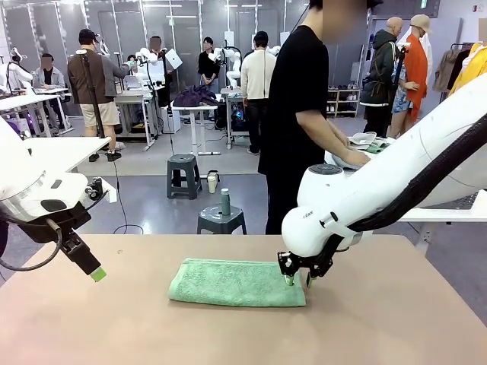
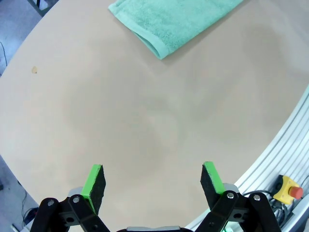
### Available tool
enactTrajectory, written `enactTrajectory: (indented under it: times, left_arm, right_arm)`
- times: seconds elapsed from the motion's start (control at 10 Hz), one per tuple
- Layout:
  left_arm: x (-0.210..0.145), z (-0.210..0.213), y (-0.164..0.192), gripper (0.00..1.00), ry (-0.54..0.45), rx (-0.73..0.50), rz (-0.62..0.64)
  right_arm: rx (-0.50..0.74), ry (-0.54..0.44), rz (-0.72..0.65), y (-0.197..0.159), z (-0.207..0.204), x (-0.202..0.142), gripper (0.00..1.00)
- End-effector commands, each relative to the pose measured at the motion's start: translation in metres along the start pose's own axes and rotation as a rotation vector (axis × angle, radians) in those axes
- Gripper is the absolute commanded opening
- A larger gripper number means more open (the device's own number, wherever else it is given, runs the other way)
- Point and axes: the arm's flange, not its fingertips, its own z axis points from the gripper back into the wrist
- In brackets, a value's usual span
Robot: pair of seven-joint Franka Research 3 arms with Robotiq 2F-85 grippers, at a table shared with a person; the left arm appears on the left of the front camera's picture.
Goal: Fold the towels and place them in the basket.
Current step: When a person lays out a Towel with hook on the table, fold it in half twice.
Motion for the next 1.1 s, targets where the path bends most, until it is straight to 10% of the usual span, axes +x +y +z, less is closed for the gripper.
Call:
enactTrajectory:
  times: [0.0,1.0]
  left_arm:
    - [0.003,0.000,0.001,1.00,0.002,0.008,0.011]
    - [0.003,0.000,0.001,1.00,0.002,0.008,0.011]
  right_arm:
    - [-0.013,0.010,-0.046,0.002,-0.016,-0.004,0.00]
    - [-0.003,-0.131,0.072,-0.028,0.056,0.012,0.00]
